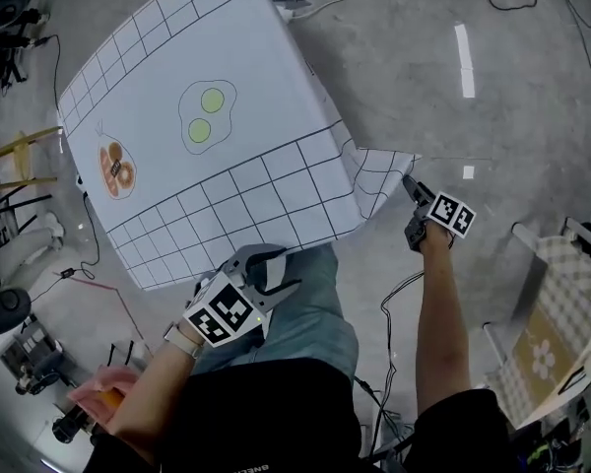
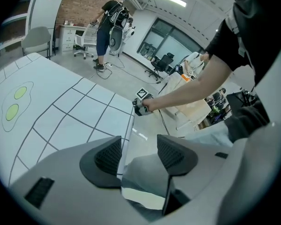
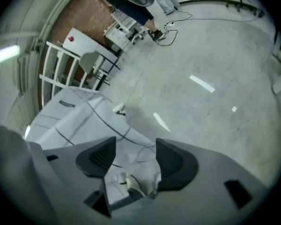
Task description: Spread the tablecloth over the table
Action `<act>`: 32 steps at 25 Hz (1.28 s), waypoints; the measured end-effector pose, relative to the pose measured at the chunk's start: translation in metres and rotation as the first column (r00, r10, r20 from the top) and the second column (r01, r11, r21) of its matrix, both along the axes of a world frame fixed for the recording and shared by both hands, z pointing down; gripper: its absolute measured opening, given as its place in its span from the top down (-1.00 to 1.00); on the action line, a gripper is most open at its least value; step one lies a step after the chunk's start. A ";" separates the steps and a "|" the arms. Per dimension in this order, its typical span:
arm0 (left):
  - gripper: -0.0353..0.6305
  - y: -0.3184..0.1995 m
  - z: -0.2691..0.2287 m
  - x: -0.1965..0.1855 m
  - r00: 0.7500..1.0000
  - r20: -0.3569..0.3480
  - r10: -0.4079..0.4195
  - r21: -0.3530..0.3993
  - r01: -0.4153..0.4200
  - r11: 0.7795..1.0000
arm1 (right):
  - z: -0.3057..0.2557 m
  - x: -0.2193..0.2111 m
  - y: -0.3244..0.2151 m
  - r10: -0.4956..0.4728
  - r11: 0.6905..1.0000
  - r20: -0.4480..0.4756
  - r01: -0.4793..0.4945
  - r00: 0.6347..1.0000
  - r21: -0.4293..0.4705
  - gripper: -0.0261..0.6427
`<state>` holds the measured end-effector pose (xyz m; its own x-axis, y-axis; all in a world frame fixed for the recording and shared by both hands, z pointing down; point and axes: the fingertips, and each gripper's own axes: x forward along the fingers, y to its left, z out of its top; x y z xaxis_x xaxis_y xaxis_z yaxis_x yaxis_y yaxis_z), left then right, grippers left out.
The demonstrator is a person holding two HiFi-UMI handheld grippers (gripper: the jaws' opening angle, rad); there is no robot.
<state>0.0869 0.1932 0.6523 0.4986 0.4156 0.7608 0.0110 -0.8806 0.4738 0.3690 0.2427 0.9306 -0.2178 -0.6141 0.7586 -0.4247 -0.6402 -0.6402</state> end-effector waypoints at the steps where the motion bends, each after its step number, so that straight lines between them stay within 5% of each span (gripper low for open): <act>1: 0.16 0.001 -0.003 0.000 1.000 -0.004 -0.008 0.003 0.008 1.000 | -0.016 0.002 -0.012 0.026 0.998 0.026 -0.028 0.999 0.056 0.11; 7: 0.16 -0.003 -0.019 -0.010 0.997 -0.023 -0.070 0.019 0.070 0.997 | -0.085 0.021 -0.056 0.133 0.975 0.032 -0.137 0.991 0.172 0.11; 12: 0.16 -0.007 -0.025 -0.026 0.990 -0.034 -0.135 0.024 0.136 0.990 | -0.049 -0.032 -0.060 -0.104 0.992 0.052 0.108 0.993 -0.068 0.12; 15: 0.16 -0.007 -0.025 -0.037 0.986 -0.031 -0.165 0.023 0.165 0.986 | -0.018 -0.067 -0.046 -0.210 0.953 0.095 0.225 0.973 -0.203 0.56; 21: 0.16 -0.003 -0.024 -0.058 0.972 -0.035 -0.233 0.022 0.234 0.972 | -0.002 -0.144 -0.037 -0.221 0.946 0.229 0.265 0.948 -0.187 0.67; 25: 0.16 -0.002 -0.027 -0.071 0.964 -0.042 -0.264 0.028 0.265 0.964 | -0.009 -0.132 -0.038 -0.188 0.960 0.111 0.206 0.976 -0.190 0.65; 28: 0.16 -0.008 -0.032 -0.079 0.954 -0.063 -0.293 0.043 0.296 0.954 | -0.021 -0.100 -0.038 -0.174 0.962 0.005 0.171 0.985 -0.212 0.34; 32: 0.16 -0.029 -0.044 -0.091 0.932 -0.097 -0.350 0.123 0.360 0.925 | -0.051 -0.061 -0.039 -0.211 0.957 -0.126 0.179 0.969 -0.231 0.34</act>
<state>-0.0043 0.1638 0.6082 0.6498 0.0957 0.7540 -0.2848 -0.8891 0.3582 0.3083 0.2042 0.8799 -0.1928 -0.3889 0.9009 -0.6342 -0.6512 -0.4168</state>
